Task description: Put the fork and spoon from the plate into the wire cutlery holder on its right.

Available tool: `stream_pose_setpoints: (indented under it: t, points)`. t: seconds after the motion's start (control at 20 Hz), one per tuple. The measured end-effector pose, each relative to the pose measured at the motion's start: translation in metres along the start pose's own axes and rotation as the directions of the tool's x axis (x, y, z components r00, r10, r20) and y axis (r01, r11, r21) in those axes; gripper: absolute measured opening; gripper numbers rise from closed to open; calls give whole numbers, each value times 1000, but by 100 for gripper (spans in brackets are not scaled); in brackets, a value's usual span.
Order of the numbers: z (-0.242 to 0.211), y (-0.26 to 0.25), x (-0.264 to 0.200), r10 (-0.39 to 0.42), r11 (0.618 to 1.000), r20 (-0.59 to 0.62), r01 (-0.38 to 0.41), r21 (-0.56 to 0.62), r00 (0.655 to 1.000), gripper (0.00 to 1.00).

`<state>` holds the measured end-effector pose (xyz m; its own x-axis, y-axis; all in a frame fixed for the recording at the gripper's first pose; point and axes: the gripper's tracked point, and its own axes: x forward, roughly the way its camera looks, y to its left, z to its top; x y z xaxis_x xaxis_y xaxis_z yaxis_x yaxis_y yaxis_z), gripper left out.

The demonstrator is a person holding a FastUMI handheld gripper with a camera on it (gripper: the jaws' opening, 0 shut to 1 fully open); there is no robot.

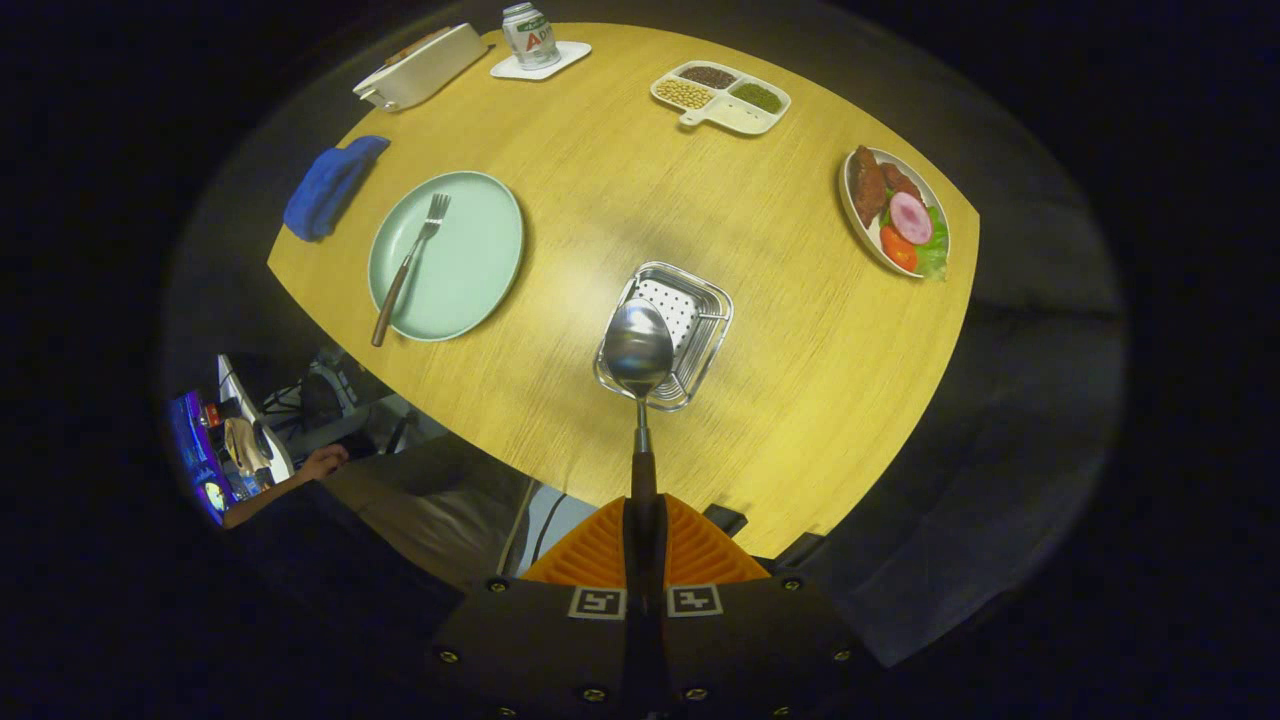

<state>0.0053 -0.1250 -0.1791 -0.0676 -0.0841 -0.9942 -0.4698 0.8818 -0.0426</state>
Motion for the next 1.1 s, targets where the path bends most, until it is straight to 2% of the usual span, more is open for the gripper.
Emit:
stream_pose_setpoints:
  t: [0.2,0.5,0.9,1.0,1.1]
  points:
    - [6,7,13,27,1000,-43,-27,5,999,1]
    - [20,2,38,23,1000,-138,-23,-2,990,1]
    - [40,-1,59,36,999,-206,-33,19,978,1]
    - [47,-1,61,42,999,-188,-37,30,981,8]
    - [50,-4,57,41,999,-174,-34,40,984,10]
